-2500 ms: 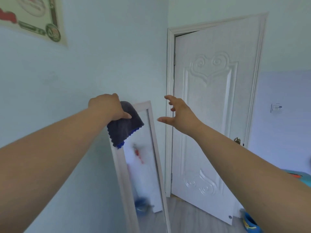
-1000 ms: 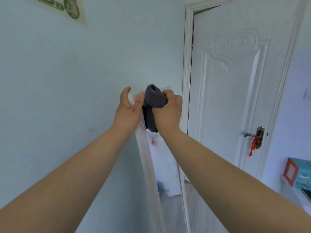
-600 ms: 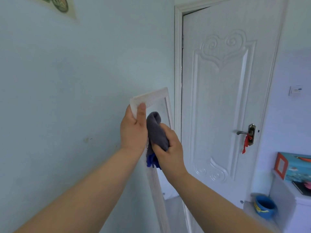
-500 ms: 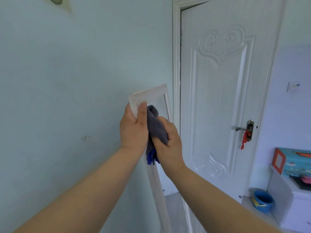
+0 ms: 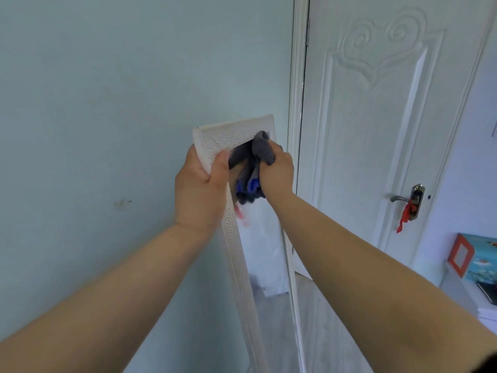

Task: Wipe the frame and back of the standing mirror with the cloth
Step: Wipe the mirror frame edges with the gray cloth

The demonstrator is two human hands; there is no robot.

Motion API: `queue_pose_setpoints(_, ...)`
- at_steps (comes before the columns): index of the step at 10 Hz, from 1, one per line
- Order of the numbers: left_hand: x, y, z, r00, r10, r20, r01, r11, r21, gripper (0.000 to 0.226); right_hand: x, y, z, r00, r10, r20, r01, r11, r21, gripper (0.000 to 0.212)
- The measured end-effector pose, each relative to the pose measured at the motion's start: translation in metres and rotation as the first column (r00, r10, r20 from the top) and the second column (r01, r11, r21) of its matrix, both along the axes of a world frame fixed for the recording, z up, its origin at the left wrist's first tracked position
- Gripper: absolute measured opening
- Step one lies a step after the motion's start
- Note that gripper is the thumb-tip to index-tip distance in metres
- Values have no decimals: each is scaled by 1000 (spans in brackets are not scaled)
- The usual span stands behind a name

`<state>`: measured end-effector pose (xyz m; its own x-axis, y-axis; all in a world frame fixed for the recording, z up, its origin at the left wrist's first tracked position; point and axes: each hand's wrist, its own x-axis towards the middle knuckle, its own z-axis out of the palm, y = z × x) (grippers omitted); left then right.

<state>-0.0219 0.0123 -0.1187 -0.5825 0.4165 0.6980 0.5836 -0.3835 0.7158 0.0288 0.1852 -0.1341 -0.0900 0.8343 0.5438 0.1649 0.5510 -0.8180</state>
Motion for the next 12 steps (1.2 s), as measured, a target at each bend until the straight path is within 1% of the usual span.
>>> queue_pose_setpoints(1,2,-1,1,1000,15,8,-15,1000,-6,18,-1,1,5,1000,-7,24,9,998,-69,36)
queue_pose_setpoints(2,1,1,0,999,33,13,-33,999,2,22,-3,-44,-21,992,81,-93,-73,993,89,37)
queue_pose_setpoints(3,-1,3,-2,999,36,18,-36,999,3,18,1,-85,-45,966,191,-176,-120,930,348,35)
queue_pose_setpoints(4,-3,4,-2,998,57,20,-56,998,-17,19,1,-69,-37,963,210,-171,-139,925,355,41)
queue_pose_setpoints(5,-3,4,-1,997,79,15,-79,997,-22,19,-4,-33,-28,979,157,-133,-120,960,255,41)
queue_pose_setpoints(6,-1,3,-2,995,99,1,-99,995,-16,20,-11,7,-14,995,39,-88,-29,993,115,38)
queue_pose_setpoints(7,-3,3,-3,994,110,-13,-111,994,-26,21,-12,42,3,999,27,-27,-27,1000,0,42)
queue_pose_setpoints(8,-4,5,-3,995,101,-9,-101,994,-31,21,-11,66,11,997,67,38,-63,994,-91,41)
queue_pose_setpoints(9,-4,5,-3,996,92,-5,-92,995,-28,21,-7,77,1,999,35,8,-34,985,-168,31)
queue_pose_setpoints(10,-3,5,-3,996,91,-12,-92,995,-25,20,-4,74,-28,982,10,188,3,997,-73,44)
queue_pose_setpoints(11,-2,4,-3,997,80,-5,-80,996,-25,19,4,69,-62,991,40,128,-7,968,-252,45)
queue_pose_setpoints(12,1,3,-2,998,67,-2,-67,997,-29,25,6,58,-79,992,-10,-129,-59,851,-522,42)
